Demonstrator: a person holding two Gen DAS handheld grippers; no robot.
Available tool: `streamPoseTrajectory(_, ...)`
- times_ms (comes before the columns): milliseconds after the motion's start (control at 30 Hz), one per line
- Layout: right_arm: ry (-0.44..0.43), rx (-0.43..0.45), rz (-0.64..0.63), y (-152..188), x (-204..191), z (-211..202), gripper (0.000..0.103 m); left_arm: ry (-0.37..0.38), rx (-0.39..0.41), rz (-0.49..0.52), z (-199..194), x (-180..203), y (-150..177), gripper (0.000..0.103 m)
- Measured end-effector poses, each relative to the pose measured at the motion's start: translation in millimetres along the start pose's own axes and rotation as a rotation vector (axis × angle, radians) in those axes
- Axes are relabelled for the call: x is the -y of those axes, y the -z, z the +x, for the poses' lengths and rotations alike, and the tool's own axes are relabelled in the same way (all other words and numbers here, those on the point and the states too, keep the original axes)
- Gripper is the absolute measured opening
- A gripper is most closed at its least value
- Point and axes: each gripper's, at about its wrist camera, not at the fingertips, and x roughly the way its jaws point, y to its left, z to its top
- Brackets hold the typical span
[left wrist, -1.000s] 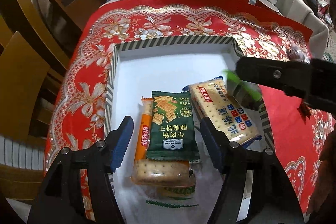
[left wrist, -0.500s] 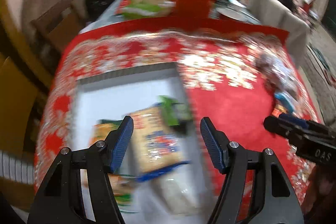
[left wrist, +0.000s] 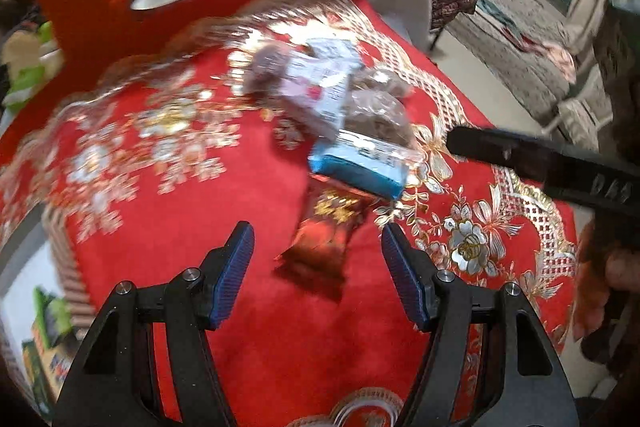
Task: Organize snacks
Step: 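Grasp the red-gold wrapped snack with the left gripper while the right grasps a clear nut bag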
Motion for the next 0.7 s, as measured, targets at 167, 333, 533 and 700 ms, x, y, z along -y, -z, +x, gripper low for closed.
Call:
streamPoseTrajectory(167, -0.053, -0.059, 0.006, -19, 7, 27, 0.062, -0.01, -0.05, 0.023, 24, 7, -5, 0.066)
streamPoseTrajectory(333, -0.049, -0.109, 0.015, -36, 12, 61, 0.062, -0.058, -0.07, 0.036, 41, 9, -7, 0.064)
streamPoseTrajectory(533, -0.033, -0.154, -0.001, -50, 7, 90, 0.058, -0.091, -0.079, 0.038, 50, 8, -6, 0.043)
streamPoseTrajectory(700, -0.011, -0.176, 0.015, -53, 5, 104, 0.038, -0.084, -0.068, 0.025, 48, 5, -10, 0.034)
